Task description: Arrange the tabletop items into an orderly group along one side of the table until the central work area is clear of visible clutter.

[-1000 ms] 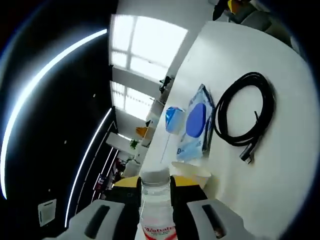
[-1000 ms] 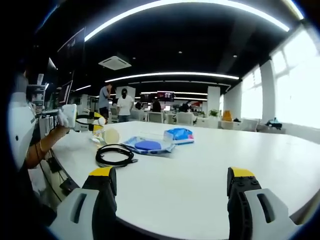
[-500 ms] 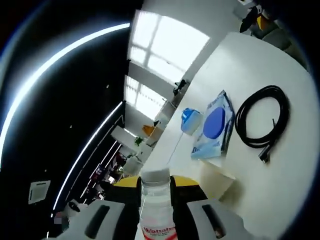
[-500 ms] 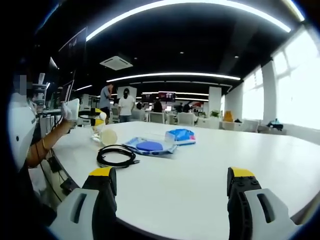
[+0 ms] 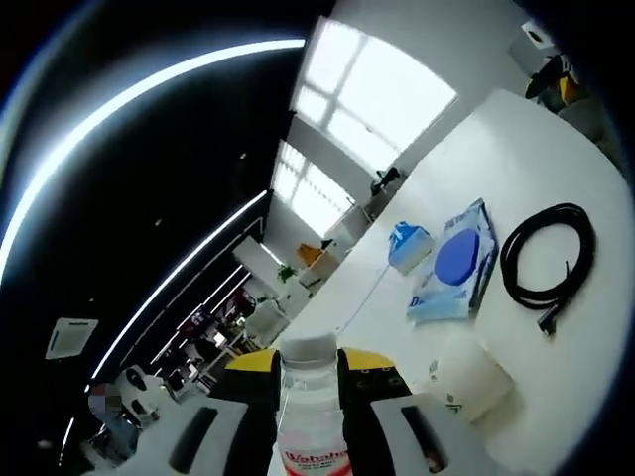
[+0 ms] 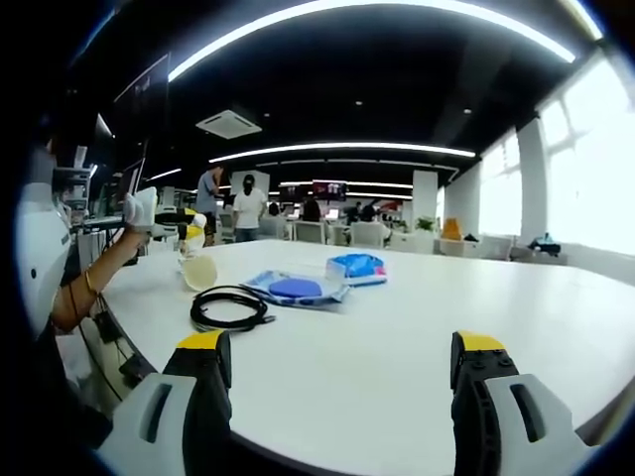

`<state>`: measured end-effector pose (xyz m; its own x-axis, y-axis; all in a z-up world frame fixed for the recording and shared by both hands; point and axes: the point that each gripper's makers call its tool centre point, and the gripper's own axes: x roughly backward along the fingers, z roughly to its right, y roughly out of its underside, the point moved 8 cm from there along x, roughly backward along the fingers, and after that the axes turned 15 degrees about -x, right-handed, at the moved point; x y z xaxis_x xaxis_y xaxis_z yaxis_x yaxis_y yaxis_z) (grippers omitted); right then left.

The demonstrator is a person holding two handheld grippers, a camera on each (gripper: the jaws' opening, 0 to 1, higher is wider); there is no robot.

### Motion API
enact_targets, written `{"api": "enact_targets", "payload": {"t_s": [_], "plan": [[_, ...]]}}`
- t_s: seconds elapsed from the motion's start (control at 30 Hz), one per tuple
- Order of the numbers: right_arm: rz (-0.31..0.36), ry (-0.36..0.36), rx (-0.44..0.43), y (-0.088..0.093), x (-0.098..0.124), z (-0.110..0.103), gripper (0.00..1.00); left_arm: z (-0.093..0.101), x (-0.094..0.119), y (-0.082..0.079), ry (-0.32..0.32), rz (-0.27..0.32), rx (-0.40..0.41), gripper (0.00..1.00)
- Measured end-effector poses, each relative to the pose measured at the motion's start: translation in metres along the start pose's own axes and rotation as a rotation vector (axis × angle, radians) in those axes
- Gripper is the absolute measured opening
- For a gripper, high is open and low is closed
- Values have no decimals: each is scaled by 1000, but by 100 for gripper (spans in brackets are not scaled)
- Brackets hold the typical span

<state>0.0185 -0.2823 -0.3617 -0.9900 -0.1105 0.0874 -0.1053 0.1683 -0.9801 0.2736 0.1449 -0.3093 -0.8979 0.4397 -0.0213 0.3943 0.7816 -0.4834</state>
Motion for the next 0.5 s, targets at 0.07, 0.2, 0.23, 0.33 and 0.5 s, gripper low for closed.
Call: {"api": "enact_targets", "payload": {"t_s": [0.07, 0.2, 0.23, 0.33, 0.5], "plan": [[-3, -1, 0, 0, 0, 0, 89, -1, 0, 2, -6, -4, 11, 21], [-3, -1, 3, 0, -1, 0, 89, -8, 1, 8, -26, -13, 47, 21], [-3, -1, 3, 0, 0, 0, 89, -9, 1, 10, -31, -14, 59, 21], [2, 3, 2, -1, 0, 0, 89, -17, 2, 16, -49, -11, 117, 21], [-2, 6, 3, -1, -1, -1, 89, -28, 4, 27, -74, 4, 213, 21]]}}
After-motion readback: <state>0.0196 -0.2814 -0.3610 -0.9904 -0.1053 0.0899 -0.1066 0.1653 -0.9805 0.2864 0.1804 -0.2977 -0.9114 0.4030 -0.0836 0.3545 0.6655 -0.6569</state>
